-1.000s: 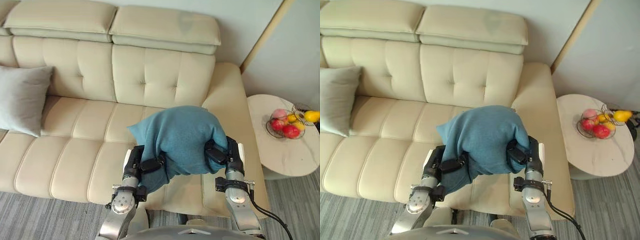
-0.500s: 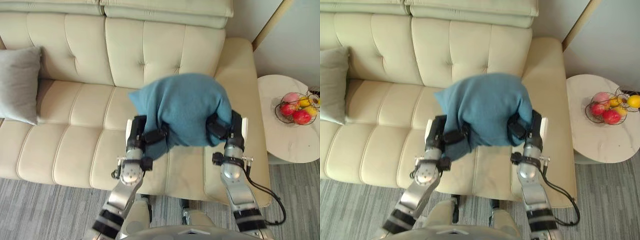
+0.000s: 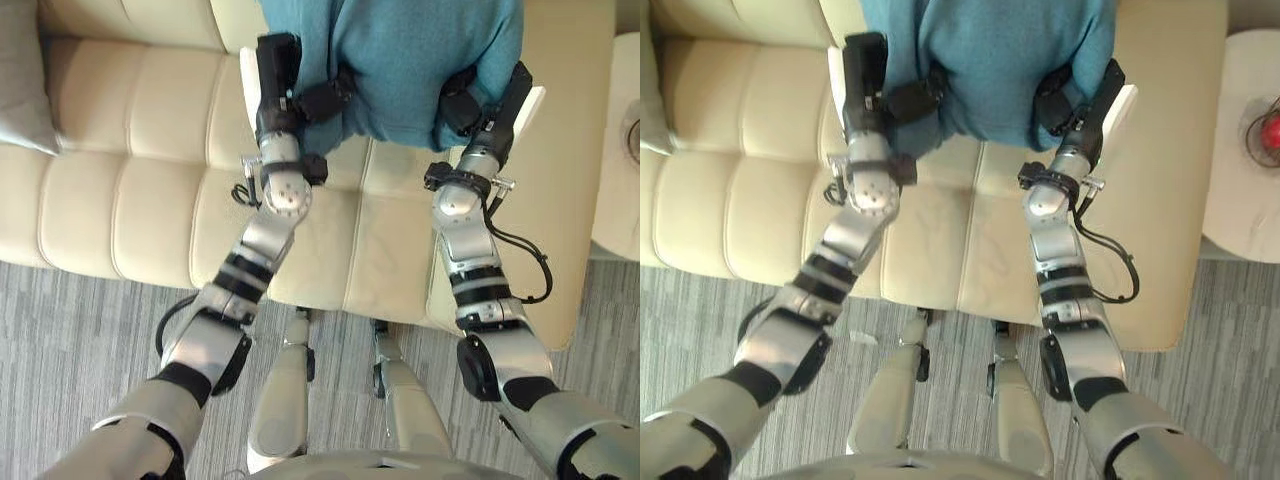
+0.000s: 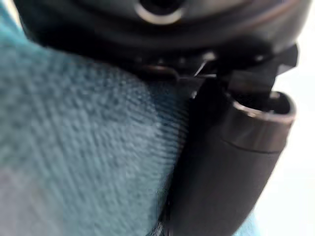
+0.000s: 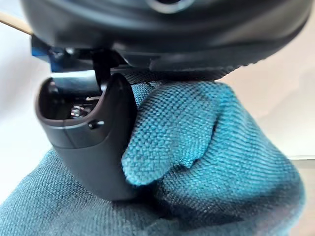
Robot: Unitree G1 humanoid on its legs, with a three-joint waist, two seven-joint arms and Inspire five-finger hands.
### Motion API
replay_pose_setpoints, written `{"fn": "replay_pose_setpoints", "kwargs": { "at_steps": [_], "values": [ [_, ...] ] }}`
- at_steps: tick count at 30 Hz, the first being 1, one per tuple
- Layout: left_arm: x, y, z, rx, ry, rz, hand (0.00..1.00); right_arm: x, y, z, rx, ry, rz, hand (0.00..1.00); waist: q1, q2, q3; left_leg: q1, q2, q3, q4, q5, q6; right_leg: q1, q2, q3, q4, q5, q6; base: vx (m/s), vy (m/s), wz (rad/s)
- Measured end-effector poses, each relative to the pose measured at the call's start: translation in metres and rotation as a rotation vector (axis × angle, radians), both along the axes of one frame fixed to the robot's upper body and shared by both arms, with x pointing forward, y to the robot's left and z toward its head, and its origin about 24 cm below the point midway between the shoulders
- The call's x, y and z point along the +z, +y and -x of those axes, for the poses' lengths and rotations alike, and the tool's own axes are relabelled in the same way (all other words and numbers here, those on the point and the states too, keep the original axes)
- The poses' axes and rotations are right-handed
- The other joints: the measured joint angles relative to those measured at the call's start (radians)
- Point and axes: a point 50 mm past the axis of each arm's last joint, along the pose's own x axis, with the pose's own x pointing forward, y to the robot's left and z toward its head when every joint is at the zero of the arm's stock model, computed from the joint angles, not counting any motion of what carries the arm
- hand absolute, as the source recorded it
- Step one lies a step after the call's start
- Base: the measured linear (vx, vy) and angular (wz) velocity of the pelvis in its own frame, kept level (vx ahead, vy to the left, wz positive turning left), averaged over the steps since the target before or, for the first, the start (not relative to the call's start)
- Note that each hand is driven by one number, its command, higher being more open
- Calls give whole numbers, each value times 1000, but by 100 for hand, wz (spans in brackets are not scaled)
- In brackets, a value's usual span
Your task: Pick up cushions and gather them together orderly.
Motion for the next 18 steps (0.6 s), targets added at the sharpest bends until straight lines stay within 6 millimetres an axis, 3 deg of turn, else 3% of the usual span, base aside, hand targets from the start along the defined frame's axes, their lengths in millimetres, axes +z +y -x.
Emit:
{"fn": "replay_pose_setpoints", "kwargs": {
  "at_steps": [7,10,11,13,18],
  "values": [
    [-21,10,-7,36,98,33,100,-26,19,-6,112,127,-61,100,-1,1,53,-34,1,-28,0,10,-13,-23,0,-27,2,0,0,145,17,10],
    [-52,6,-3,22,184,55,100,-58,24,2,162,219,-40,100,0,1,53,-34,1,-29,0,10,-13,-23,-1,-33,7,0,0,133,27,1],
    [-52,6,-3,22,185,56,100,-59,24,2,162,220,-40,100,0,1,53,-34,1,-29,0,10,-13,-23,-1,-33,7,0,0,136,25,-1],
    [-76,5,2,13,251,88,100,-85,24,11,177,290,-46,100,0,1,53,-29,2,-28,0,10,-13,-22,0,-33,12,-1,-1,126,22,-2],
    [-101,5,10,-20,298,96,100,-121,20,32,204,374,-47,100,1,0,53,-10,8,-28,0,9,-13,-15,5,-43,36,-13,-10,117,15,-1]
  ]
}}
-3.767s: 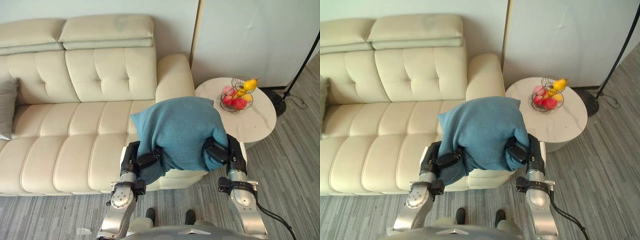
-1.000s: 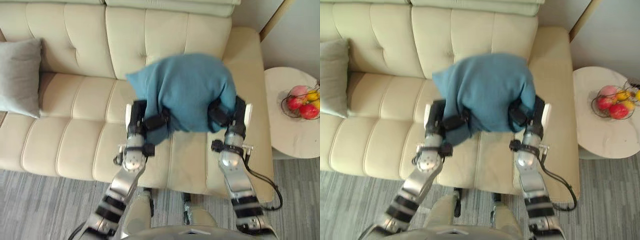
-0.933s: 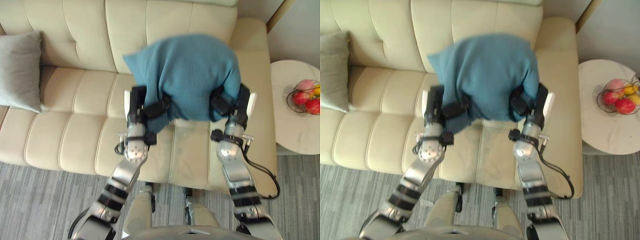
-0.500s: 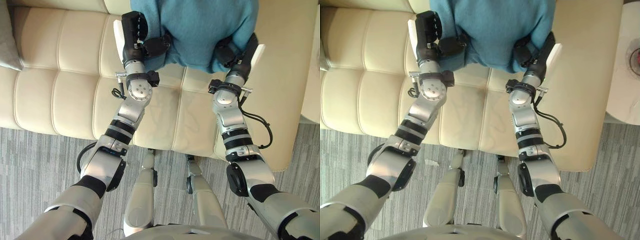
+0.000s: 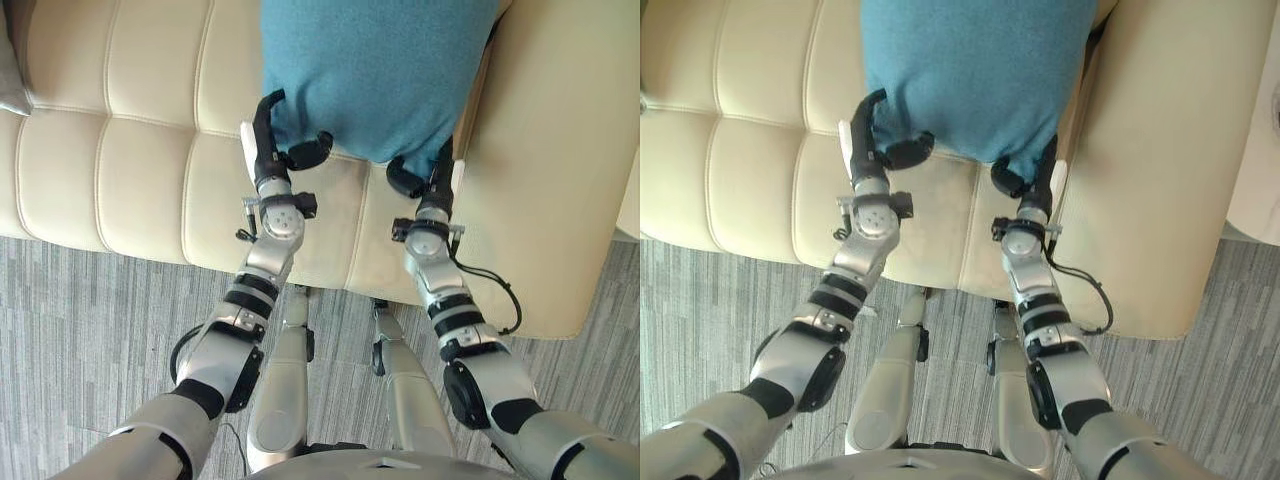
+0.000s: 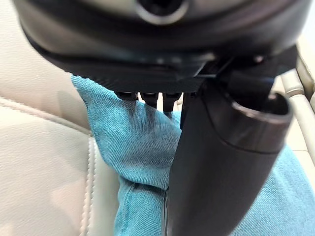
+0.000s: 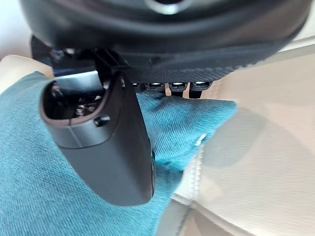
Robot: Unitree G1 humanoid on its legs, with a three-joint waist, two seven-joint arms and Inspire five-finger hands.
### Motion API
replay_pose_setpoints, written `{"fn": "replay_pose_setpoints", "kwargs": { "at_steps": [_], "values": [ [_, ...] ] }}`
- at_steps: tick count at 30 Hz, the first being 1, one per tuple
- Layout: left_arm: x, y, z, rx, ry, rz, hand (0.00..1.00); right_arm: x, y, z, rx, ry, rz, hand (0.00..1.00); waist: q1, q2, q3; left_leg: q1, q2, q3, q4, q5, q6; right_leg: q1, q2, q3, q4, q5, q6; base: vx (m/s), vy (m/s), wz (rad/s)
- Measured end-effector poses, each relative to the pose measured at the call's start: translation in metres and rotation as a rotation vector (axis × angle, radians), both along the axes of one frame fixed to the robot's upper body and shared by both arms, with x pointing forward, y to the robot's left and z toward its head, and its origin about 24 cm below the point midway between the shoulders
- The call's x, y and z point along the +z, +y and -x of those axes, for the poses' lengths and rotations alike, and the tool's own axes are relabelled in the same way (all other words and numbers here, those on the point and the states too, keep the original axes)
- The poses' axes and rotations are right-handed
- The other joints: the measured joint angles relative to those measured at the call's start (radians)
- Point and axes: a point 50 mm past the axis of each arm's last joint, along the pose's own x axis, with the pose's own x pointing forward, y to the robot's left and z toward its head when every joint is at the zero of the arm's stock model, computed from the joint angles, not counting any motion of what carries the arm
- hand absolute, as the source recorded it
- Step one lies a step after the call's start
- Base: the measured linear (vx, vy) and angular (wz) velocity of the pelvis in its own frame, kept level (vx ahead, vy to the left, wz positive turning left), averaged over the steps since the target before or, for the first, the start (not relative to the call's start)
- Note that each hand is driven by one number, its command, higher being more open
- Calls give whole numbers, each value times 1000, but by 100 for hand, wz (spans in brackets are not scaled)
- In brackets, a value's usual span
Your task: Pick up cushions and gather them together orderly.
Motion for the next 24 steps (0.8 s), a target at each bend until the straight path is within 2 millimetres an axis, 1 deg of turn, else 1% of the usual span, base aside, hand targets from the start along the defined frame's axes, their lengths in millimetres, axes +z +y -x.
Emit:
{"fn": "replay_pose_setpoints", "kwargs": {
  "at_steps": [2,4,5,7,8,10,11,12,14,16,18,20,21,23,24],
  "values": [
    [-11,4,3,-3,29,2,100,-13,-2,9,2,32,-14,100,0,0,0,18,4,0,0,0,0,13,3,-3,10,-5,-2,99,4,-1],
    [-17,7,5,2,49,11,100,-19,-4,15,2,43,-18,100,0,0,-1,32,4,1,0,-1,-2,26,4,-4,12,-7,-2,100,1,0],
    [-24,10,8,9,69,20,100,-22,-7,21,0,39,-25,100,0,-1,-2,44,5,1,0,-5,-5,36,4,-4,16,-10,-2,102,-3,0],
    [-32,17,13,13,85,22,100,-21,-14,29,-12,15,-37,100,0,-2,-2,55,5,1,0,-9,-11,37,4,-6,36,-22,-4,127,-8,2],
    [-39,20,18,11,98,25,100,-20,-23,35,-36,-4,-50,100,0,-2,-2,69,4,1,0,-8,-10,45,4,-7,48,-31,-3,134,-10,5],
    [-44,23,22,12,111,26,100,-22,-32,40,-61,-9,-55,100,1,-4,-3,85,4,2,0,-8,-9,59,4,-8,54,-36,-3,110,-16,3],
    [-47,30,28,19,106,48,100,-23,-43,48,-82,-19,-50,100,0,-10,-9,104,4,3,0,-11,-13,70,4,-8,69,-48,-5,83,-20,0],
    [-47,31,30,21,102,54,100,-23,-45,50,-84,-22,-48,100,-1,-12,-10,107,4,4,0,-12,-13,70,4,-8,74,-51,-6,102,-31,-1],
    [-45,38,37,33,77,90,100,-26,-56,62,-112,-28,-50,100,-4,-16,-16,128,6,5,0,-15,-15,86,6,-8,84,-60,-7,106,-38,-1],
    [-48,44,43,41,74,117,100,-30,-59,70,-114,-19,-49,100,-7,-20,-20,149,7,9,0,-20,-16,104,6,-7,84,-64,-6,128,-45,-5],
    [-73,55,66,58,138,129,100,-55,-63,96,-102,62,-67,100,-10,-32,-75,196,9,24,0,-42,-14,146,7,-3,83,-81,-12,136,-43,-9],
    [-88,59,79,62,186,131,100,-68,-64,108,-93,113,-77,100,-10,-36,-101,220,9,28,0,-53,-13,165,7,-2,80,-91,-13,114,-35,-4],
    [-104,61,92,65,241,140,100,-81,-65,122,-86,168,-86,100,-10,-37,-127,244,9,32,0,-66,-14,187,6,-2,78,-104,-13,142,-41,-2],
    [-131,65,116,78,339,163,100,-100,-63,144,-69,253,-107,100,-11,-39,-166,281,10,36,0,-82,-13,226,6,-2,72,-118,-16,148,-40,-2],
    [-139,66,125,85,371,171,100,-105,-62,151,-62,279,-114,100,-12,-40,-183,287,11,38,0,-86,-13,231,6,-2,69,-122,-17,110,-27,-6]
  ]
}}
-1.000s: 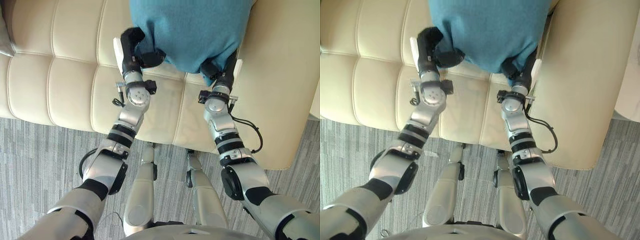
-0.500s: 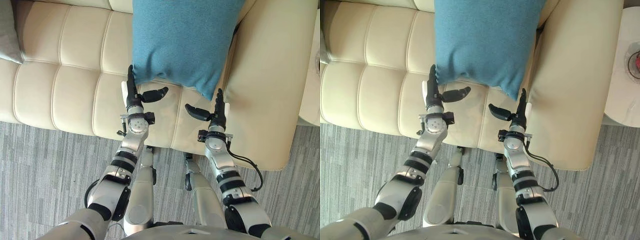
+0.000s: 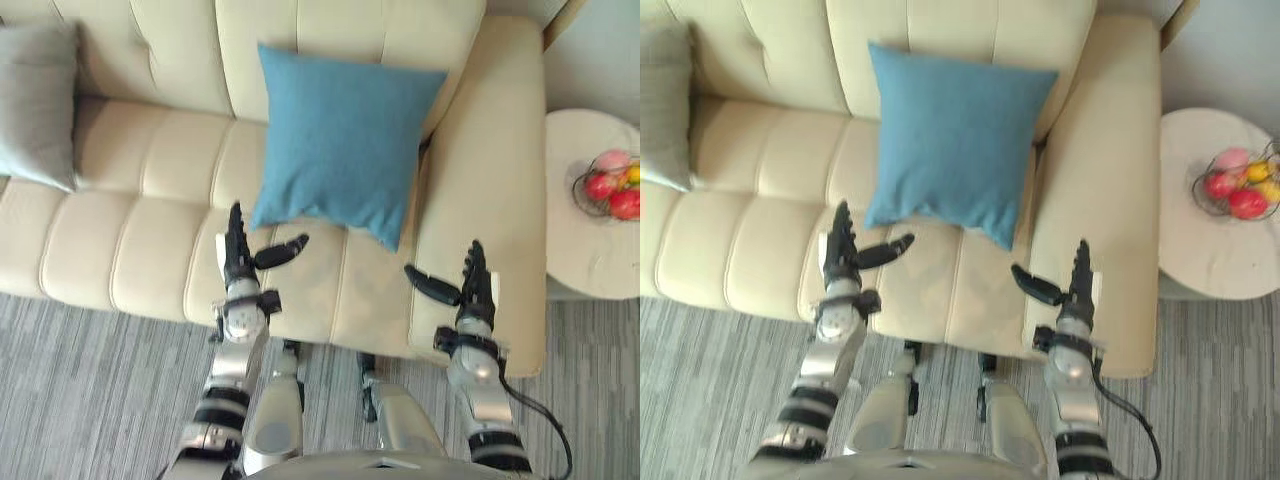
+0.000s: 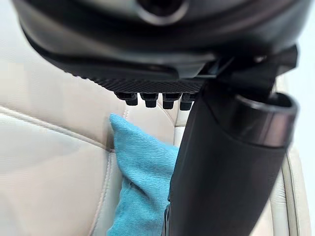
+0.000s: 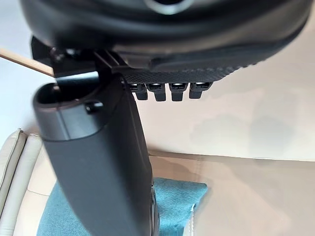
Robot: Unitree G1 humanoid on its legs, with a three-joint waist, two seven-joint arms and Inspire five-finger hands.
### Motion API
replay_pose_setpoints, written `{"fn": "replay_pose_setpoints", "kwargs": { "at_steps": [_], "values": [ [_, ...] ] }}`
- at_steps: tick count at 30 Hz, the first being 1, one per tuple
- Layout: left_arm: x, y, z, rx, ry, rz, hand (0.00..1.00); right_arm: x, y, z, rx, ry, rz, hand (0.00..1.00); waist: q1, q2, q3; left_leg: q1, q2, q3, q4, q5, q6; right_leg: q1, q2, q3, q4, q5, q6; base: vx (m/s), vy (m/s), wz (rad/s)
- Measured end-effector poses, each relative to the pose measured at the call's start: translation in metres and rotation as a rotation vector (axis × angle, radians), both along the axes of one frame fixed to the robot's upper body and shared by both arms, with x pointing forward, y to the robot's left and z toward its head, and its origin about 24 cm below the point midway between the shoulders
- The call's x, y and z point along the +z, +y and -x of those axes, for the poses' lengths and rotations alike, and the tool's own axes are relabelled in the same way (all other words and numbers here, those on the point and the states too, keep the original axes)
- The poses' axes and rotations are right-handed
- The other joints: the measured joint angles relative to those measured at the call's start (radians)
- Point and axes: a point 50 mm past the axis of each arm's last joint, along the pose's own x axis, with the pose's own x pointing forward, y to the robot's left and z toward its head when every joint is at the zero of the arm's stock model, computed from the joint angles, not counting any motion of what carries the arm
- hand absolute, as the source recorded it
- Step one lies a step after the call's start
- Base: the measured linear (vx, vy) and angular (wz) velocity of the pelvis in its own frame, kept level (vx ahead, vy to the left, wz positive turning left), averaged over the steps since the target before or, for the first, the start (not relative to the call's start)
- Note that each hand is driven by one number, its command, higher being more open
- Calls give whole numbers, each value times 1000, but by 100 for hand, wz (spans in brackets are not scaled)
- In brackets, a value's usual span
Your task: Pick up cushions and gather them together orderly.
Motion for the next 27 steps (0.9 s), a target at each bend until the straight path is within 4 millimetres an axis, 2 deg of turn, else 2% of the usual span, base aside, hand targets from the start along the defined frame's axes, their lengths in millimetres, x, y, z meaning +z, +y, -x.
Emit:
{"fn": "replay_pose_setpoints", "kwargs": {
  "at_steps": [3,5,8,11,15,19,20,22,24,26,27],
  "values": [
    [-25,2,29,-4,106,24,100,-17,4,17,41,83,-27,100,0,-1,-27,50,3,14,0,-18,2,53,0,1,-16,-8,1,90,-14,-8],
    [-46,2,48,-35,205,18,100,-35,10,29,79,170,-54,100,1,0,-72,75,5,18,8,-36,-4,88,0,-1,-28,-7,-1,73,-2,-3],
    [-72,0,65,-72,339,29,100,-54,17,39,128,265,-89,100,3,9,-114,106,4,27,28,-61,-4,130,-3,-5,-38,-7,-1,59,2,-6],
    [-89,0,78,-92,432,22,100,-65,21,46,150,323,-112,100,3,15,-138,124,2,29,32,-68,-1,151,-6,-5,-46,-9,2,3,5,-2],
    [-113,10,102,-60,580,22,100,-86,23,63,147,441,-145,100,3,11,-162,148,2,37,32,-69,0,174,-8,-4,-53,-13,6,-19,10,-4],
    [-123,17,119,-29,664,16,100,-96,22,73,128,501,-161,100,7,9,-163,165,5,67,37,-77,2,178,-20,-17,-53,-18,5,-45,28,-23],
    [-126,19,125,-26,686,15,100,-97,21,74,120,506,-166,100,11,8,-163,165,6,90,56,-91,1,174,-30,-30,-50,-9,20,-42,53,-48],
    [-129,21,128,-14,707,19,100,-99,21,75,106,515,-177,100,11,3,-160,155,10,115,109,-125,1,166,-30,-12,-29,-7,22,-42,49,-42],
    [-128,25,125,6,701,19,100,-99,23,72,99,511,-195,100,13,-5,-159,118,19,130,184,-160,8,145,-29,-4,-11,-11,28,-66,40,-26],
    [-124,25,115,3,674,18,100,-99,23,69,75,502,-207,100,8,-18,-152,70,25,157,253,-177,30,128,-37,-21,6,-22,50,-68,42,4],
    [-122,25,110,7,657,19,100,-98,23,66,67,499,-205,100,14,-16,-147,59,38,159,264,-185,39,110,-54,-86,75,-50,42,-39,21,9]
  ]
}}
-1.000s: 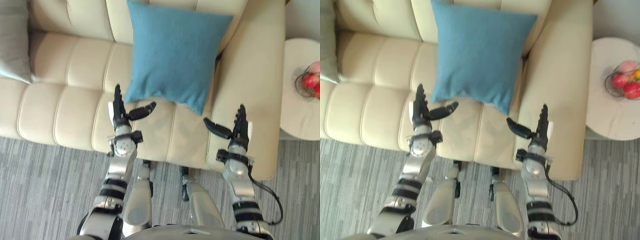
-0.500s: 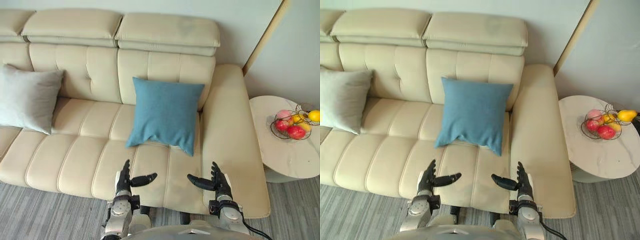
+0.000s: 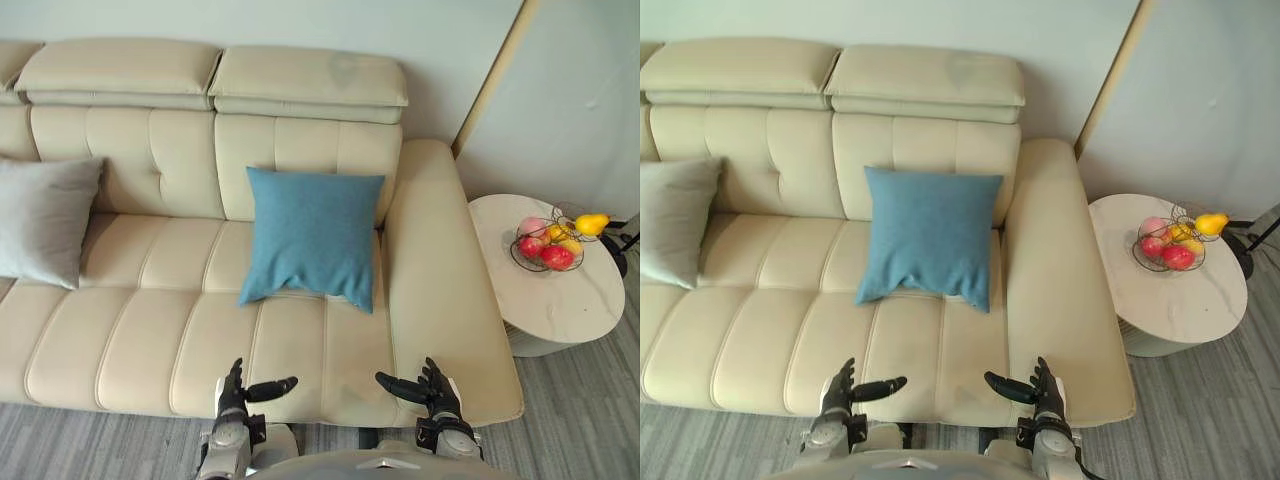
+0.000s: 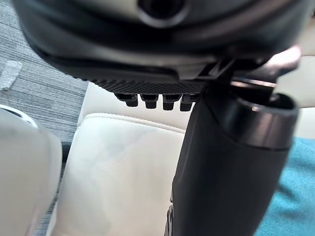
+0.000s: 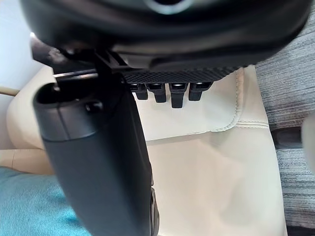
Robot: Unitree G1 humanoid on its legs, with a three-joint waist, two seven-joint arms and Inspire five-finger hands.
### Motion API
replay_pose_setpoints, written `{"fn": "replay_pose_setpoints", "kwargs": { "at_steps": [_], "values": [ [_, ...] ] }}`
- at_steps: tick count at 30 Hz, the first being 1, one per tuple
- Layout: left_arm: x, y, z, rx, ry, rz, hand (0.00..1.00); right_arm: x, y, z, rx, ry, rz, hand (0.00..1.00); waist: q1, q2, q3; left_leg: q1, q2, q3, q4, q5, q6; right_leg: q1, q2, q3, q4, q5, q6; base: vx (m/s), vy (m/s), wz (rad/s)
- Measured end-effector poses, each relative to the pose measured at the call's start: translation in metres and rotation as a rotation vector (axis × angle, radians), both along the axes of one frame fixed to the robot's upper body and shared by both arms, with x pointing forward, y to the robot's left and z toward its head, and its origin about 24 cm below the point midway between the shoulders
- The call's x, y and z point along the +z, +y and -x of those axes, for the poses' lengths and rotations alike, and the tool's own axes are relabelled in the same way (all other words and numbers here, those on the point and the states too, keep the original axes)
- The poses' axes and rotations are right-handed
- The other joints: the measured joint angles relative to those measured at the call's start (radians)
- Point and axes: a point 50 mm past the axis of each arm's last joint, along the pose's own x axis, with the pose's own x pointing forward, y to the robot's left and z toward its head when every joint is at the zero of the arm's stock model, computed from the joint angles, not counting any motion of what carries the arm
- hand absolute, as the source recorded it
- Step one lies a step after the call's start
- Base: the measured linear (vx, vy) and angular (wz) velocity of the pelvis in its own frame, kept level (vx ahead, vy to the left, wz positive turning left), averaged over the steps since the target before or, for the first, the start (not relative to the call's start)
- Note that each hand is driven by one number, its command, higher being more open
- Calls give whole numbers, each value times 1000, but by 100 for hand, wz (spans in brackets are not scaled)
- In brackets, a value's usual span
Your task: Pick up cushions and gather them together orderly.
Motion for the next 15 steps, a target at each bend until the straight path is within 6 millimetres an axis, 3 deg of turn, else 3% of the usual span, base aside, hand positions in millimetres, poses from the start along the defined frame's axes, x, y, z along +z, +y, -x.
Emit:
{"fn": "replay_pose_setpoints", "kwargs": {
  "at_steps": [1,2,3,4,5,7,9,11,12,15],
  "values": [
    [2,1,-6,15,-15,2,100,0,5,-5,11,-2,-9,100,8,-18,6,-12,2,6,26,-7,6,-69,-38,-50,230,-50,-15,-52,-4,8],
    [3,4,-8,25,-19,-4,100,-1,9,-6,11,0,-20,100,8,-29,5,-25,0,-1,61,-21,2,-99,-71,-66,391,-77,2,-29,-56,10],
    [4,6,-9,26,-25,-11,100,-1,11,-6,11,-2,-28,100,8,-38,7,-34,-3,-5,92,-36,-1,-105,-92,-65,461,-69,12,-40,-53,17],
    [6,10,-12,40,-38,-14,100,-2,15,-8,16,4,-39,100,15,-52,0,-58,-11,-27,138,-57,-9,-115,-80,-70,450,-60,44,-48,-12,-1],
    [3,4,-8,51,-29,5,100,-3,11,-8,9,8,-29,100,36,-26,-26,-72,12,-32,108,-46,-8,-69,-44,-39,375,-92,70,-102,-37,-16],
    [3,3,-6,54,-22,9,100,-1,15,-12,13,-2,-28,100,38,-51,-18,-89,-4,-13,114,-19,-7,-64,-61,-3,502,-168,101,-105,-111,-10],
    [3,2,-7,53,-25,9,100,0,15,-15,17,-9,-26,100,48,-68,-27,-118,-8,-9,140,-15,-9,-25,-57,-3,405,-197,74,-100,-119,-7],
    [2,-4,-8,43,-24,22,100,5,9,-25,17,-44,-5,100,53,-31,-30,-147,11,-13,110,24,-19,32,-23,-26,214,-202,52,-215,-76,-9],
    [2,-13,-12,26,-25,42,100,8,6,-32,17,-66,6,100,50,6,-5,-146,21,-31,82,62,-24,79,1,-39,117,-173,-15,-251,-78,9],
    [1,-25,-14,-19,-21,63,100,6,0,-28,2,-46,34,100,47,45,8,-131,36,-73,13,125,-40,94,24,-88,83,-136,-36,-298,-39,38]
  ]
}}
